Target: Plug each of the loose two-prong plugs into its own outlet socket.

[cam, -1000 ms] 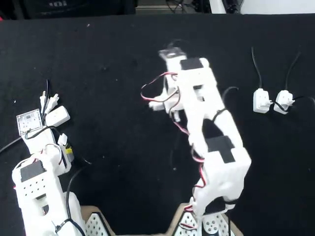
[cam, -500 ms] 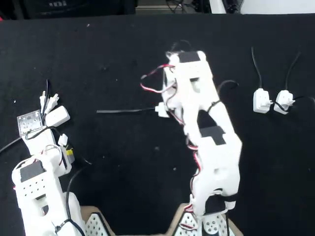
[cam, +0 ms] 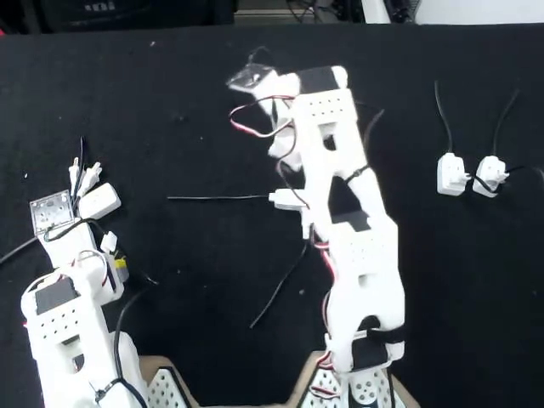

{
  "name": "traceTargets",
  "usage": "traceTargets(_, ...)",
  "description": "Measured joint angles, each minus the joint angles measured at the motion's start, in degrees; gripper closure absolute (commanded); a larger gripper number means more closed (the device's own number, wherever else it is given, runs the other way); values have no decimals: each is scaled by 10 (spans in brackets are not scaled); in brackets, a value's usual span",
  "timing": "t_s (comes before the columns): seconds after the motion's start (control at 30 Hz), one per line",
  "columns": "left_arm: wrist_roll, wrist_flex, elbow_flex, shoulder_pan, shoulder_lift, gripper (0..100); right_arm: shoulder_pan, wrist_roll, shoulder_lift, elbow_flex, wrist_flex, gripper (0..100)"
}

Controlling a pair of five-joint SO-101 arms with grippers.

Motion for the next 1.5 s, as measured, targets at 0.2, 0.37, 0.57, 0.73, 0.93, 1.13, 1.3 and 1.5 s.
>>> traceTargets(0.2,0,0,0,0,0,762,-36,179,-97,213,0,685)
traceTargets(0.37,0,0,0,0,0,762,-34,240,-128,260,0,604)
traceTargets(0.57,0,0,0,0,0,762,-23,252,-91,260,-54,635)
traceTargets(0.73,0,0,0,0,0,762,-22,255,-61,239,-77,669)
traceTargets(0.93,0,0,0,0,0,762,-5,256,-18,174,-77,677)
traceTargets(1.13,0,0,0,0,0,762,24,251,47,93,-77,677)
traceTargets(1.3,0,0,0,0,0,762,40,222,62,16,-67,677)
traceTargets(1.5,0,0,0,0,0,762,47,204,104,-63,-67,677)
